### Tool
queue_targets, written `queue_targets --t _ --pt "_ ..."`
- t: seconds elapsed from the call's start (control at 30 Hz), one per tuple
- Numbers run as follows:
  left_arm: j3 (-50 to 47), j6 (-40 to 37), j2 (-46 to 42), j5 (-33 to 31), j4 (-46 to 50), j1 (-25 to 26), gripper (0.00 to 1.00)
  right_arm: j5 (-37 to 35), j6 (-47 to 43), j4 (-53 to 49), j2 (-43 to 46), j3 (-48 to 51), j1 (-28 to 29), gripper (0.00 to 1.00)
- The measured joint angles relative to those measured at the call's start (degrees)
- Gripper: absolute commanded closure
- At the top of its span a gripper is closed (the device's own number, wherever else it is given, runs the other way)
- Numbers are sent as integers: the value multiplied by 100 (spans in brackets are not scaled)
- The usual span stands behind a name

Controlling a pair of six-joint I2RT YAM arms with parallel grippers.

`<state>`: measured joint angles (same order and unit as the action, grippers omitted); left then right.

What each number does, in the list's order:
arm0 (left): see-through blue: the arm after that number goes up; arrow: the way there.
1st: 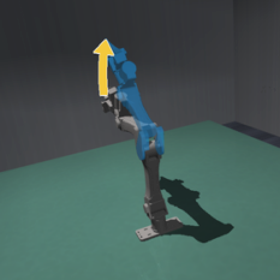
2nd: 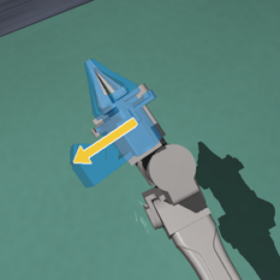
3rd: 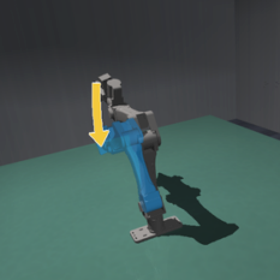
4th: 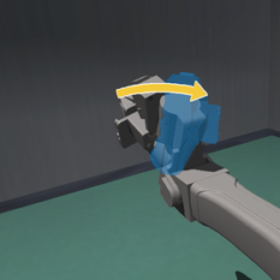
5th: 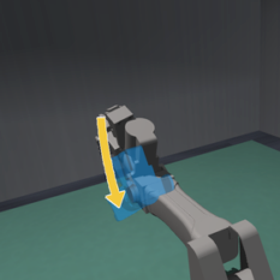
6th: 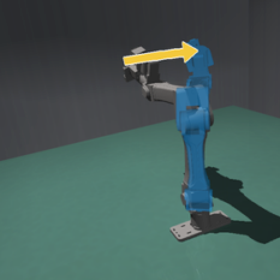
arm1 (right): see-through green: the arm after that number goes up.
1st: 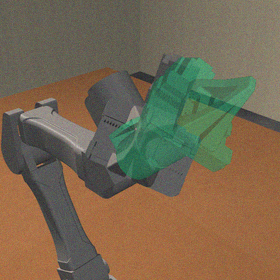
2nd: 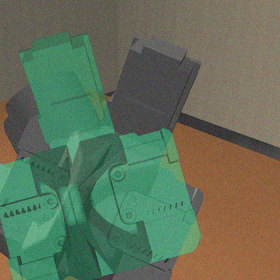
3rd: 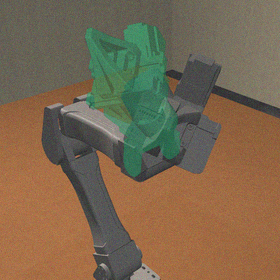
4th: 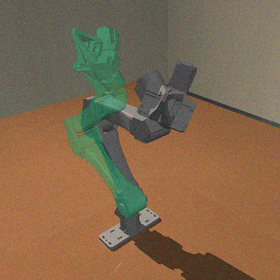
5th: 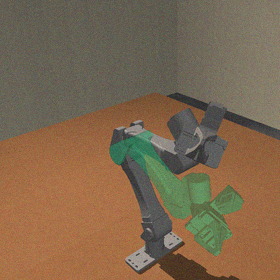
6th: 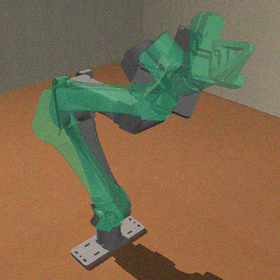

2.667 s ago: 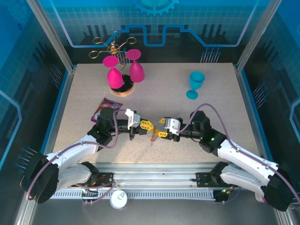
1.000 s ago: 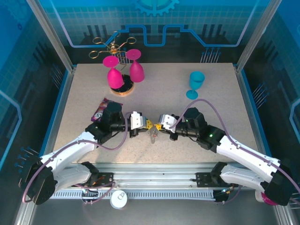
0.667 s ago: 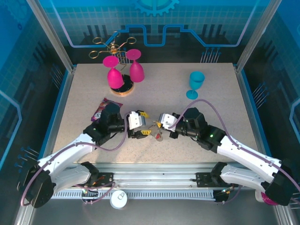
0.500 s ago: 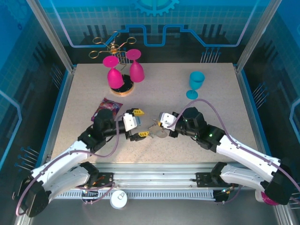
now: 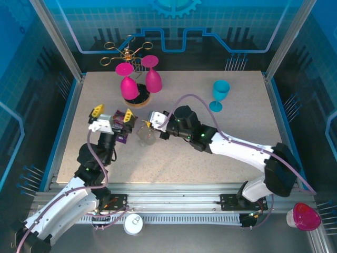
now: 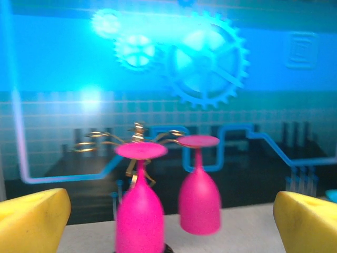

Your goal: Put the keys on the keyring

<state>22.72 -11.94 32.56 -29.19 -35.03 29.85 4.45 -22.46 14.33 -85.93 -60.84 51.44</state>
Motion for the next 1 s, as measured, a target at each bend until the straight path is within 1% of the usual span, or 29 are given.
queue_targets --t 0.1,0.2,0.37,0.5,0.67,0.7,0.8,0.83,0.9,1.0 --pt "83 155 35 -420 20 -35 1 17 81 376 -393 2 -24 100" --pt "83 326 177 -656 98 -57 1 46 -15 501 -586 197 -116 100" --pt "83 678 490 -813 352 -87 1 -74 -686 278 -577 988 -420 100" --pt "83 916 750 -852 654 -94 1 -710 -1469 -315 -422 1681 -584 100" --pt "87 1067 1088 -857 1113 -103 1 -1963 -2216 -1141 -105 1996 -667 99" --pt "87 1086 1145 -859 1200 -105 1 -2262 -2334 -1300 -37 2031 -673 93" --pt "87 1165 1274 -896 1416 -120 1 -3075 -2575 -1823 144 2142 -732 60" --pt "87 1172 1309 -925 1482 -122 1 -3335 -2623 -2085 184 2155 -785 53" --pt "87 1189 1368 -1008 1598 -129 1 -3711 -2623 -2487 214 2153 -946 47" --pt "87 1187 1425 -1156 1749 -203 1 -4059 -2420 -2929 299 2149 -1263 46"
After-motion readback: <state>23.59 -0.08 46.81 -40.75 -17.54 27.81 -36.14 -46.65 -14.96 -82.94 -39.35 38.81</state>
